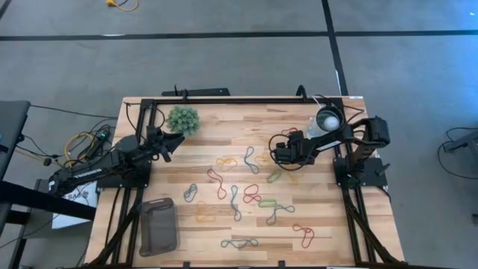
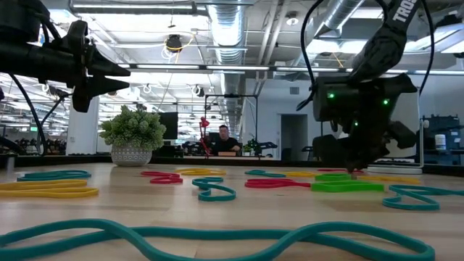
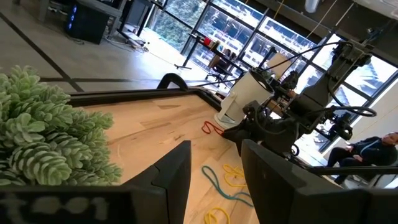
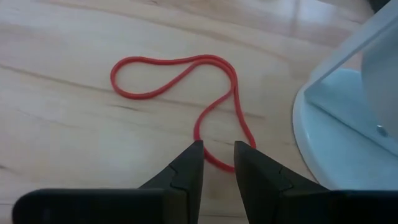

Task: Pick and place items into bin
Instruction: Put red rubber band into the black bin

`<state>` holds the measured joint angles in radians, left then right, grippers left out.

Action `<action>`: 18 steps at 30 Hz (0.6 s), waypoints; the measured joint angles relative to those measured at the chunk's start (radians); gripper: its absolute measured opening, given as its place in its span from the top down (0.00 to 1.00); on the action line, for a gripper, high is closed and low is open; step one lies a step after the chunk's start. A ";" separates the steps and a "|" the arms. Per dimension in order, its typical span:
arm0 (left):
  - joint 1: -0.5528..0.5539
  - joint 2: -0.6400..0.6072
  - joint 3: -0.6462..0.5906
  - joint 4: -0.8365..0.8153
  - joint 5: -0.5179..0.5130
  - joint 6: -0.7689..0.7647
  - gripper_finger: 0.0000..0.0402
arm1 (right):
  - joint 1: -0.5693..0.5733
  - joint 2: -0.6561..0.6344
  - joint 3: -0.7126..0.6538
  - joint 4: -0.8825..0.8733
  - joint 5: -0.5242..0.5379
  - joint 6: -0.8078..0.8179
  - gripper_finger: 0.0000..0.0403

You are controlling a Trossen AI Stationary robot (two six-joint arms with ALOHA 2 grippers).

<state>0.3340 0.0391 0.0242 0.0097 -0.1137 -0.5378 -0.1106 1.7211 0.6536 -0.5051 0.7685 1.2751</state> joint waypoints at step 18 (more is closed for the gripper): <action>0.000 0.000 0.000 0.000 0.001 0.000 0.67 | 0.028 0.000 -0.045 0.132 -0.014 -0.007 0.97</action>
<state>0.3340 0.0391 0.0238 0.0093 -0.1127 -0.5377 -0.0821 1.7216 0.6084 -0.3727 0.7541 1.2680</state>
